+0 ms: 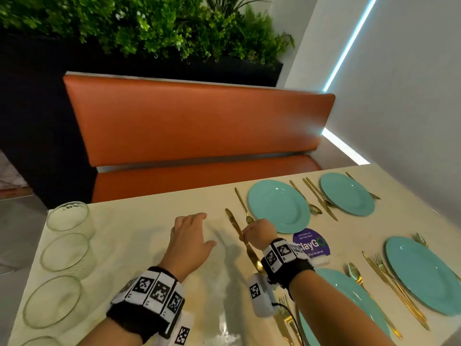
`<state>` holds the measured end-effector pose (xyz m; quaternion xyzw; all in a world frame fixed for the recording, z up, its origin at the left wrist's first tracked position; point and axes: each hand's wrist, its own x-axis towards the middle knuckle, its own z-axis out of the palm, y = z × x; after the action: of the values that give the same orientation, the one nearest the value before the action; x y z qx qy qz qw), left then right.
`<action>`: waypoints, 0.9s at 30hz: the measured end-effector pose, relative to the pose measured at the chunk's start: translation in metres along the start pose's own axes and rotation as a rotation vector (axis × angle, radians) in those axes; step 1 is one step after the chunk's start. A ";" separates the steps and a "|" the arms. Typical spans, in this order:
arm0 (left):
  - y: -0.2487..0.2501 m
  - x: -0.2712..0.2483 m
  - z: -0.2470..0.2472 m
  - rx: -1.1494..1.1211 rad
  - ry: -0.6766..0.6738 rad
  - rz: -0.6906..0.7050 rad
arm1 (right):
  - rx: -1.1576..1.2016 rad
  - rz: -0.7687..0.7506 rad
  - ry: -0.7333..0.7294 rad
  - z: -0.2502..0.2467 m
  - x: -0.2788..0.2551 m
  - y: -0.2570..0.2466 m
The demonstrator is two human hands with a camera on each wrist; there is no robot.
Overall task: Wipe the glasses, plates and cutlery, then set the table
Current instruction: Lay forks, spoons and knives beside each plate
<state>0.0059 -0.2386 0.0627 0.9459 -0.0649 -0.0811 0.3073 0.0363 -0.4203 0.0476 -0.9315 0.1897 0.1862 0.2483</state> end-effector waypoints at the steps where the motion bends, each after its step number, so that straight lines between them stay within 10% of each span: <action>1: -0.007 0.004 0.000 -0.041 0.017 -0.044 | -0.071 0.005 0.015 0.004 0.011 -0.004; 27: -0.041 0.063 0.011 -0.139 0.010 -0.207 | -0.012 0.213 0.163 0.020 0.147 -0.039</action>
<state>0.0688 -0.2231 0.0226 0.9244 0.0404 -0.1119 0.3625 0.1750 -0.4165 -0.0184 -0.9195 0.3062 0.1364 0.2053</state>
